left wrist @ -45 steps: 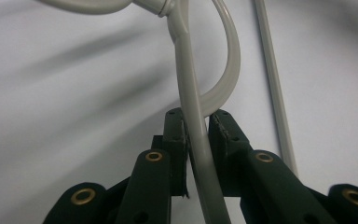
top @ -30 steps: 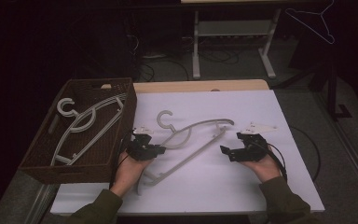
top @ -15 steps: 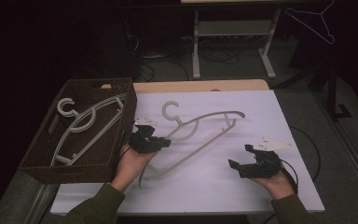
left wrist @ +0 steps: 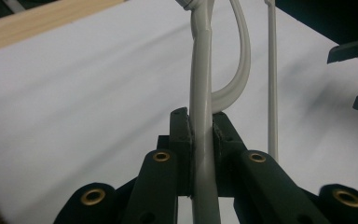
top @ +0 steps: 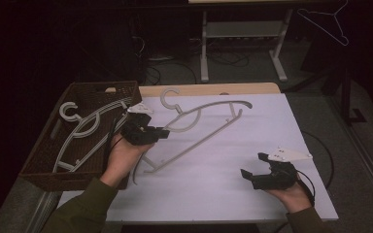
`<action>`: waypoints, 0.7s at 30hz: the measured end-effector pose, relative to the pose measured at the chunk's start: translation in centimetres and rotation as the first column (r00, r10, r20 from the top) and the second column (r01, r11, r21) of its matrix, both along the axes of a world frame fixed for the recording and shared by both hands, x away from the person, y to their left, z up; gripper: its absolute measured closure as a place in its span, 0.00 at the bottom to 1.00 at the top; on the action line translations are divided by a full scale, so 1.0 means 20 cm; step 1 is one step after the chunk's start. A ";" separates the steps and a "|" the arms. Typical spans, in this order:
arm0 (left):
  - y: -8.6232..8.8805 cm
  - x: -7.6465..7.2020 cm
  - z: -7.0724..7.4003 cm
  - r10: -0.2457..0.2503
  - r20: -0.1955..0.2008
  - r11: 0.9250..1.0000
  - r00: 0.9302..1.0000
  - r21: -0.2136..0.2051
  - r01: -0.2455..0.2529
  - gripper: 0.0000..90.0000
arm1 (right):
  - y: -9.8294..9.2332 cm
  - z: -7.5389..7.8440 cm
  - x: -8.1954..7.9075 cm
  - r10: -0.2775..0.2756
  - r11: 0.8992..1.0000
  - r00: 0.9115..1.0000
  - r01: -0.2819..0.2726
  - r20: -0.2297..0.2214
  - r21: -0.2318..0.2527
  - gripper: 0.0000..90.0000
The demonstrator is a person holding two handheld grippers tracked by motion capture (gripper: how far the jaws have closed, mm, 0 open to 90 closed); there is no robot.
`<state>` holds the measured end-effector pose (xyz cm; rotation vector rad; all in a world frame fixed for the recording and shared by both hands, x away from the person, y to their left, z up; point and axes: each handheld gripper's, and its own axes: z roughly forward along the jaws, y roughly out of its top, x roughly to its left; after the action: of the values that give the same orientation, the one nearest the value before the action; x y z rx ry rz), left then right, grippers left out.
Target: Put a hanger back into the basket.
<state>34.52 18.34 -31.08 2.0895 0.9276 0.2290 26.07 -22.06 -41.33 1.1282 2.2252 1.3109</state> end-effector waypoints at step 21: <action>0.56 0.04 0.22 0.154 0.049 0.988 0.987 -0.019 -0.153 0.91 | 0.00 -0.01 0.01 -0.005 1.000 1.000 0.005 -0.010 -0.005 0.13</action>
<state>35.40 29.60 -26.70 1.9912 1.0575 0.3524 26.26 -21.98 -41.54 1.1399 2.2302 1.3003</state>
